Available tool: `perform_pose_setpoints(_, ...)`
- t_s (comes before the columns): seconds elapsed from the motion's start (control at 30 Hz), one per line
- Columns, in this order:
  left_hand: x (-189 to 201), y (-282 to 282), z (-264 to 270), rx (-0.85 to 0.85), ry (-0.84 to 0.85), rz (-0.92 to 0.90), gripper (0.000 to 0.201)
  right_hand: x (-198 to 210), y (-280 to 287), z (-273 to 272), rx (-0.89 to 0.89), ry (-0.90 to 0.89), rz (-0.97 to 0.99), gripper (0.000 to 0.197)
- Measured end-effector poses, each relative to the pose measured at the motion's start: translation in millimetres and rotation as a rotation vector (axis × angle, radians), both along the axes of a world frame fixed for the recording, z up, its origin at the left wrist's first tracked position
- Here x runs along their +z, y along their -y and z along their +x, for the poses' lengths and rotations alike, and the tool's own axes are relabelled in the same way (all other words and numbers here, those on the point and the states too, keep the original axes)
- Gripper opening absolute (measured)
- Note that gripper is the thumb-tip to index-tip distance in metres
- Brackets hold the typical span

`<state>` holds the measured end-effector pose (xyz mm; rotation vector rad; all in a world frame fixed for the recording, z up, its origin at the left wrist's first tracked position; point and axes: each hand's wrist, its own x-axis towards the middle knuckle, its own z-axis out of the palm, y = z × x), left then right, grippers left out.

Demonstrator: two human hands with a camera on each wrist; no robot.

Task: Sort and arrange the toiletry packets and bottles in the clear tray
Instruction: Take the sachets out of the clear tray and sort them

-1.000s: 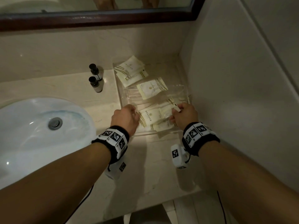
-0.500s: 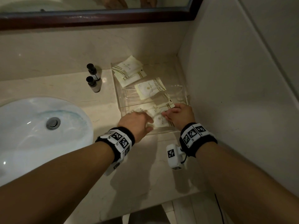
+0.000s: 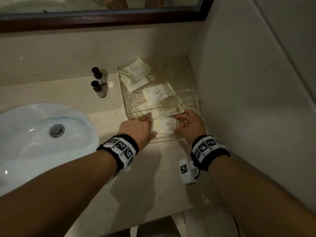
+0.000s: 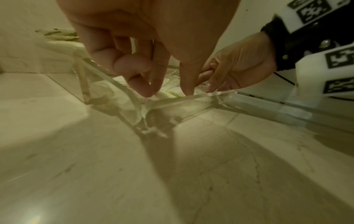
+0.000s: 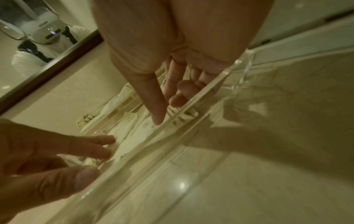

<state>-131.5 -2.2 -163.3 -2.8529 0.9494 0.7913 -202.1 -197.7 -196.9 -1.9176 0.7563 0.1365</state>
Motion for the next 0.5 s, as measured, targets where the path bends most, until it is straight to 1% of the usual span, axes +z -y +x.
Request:
perform_pose_setpoints(0.07, 0, 0, 0, 0.024, -0.006, 0.026, 0.059, -1, 0, -3, 0.058, 0.006, -0.052, 0.083)
perform_pose_setpoints(0.2, -3, -3, -2, 0.058, -0.014, 0.023, 0.061, -2, 0, -6, 0.140, 0.011, -0.094, 0.095)
perform_pose_setpoints(0.27, -3, -4, -4, 0.066, -0.013, 0.010, 0.063, -3, 2, -7, 0.152, 0.003, -0.091, 0.096)
perform_pose_setpoints(0.4, -2, -4, -6, 0.071, -0.017, 0.012, 0.074, -3, 4, -14, 0.189, -0.004, -0.090, 0.099)
perform_pose_setpoints(0.5, -3, -5, -8, 0.064, -0.015, 0.008, 0.077, 0, 4, -22, 0.206, -0.007, -0.114, 0.098)
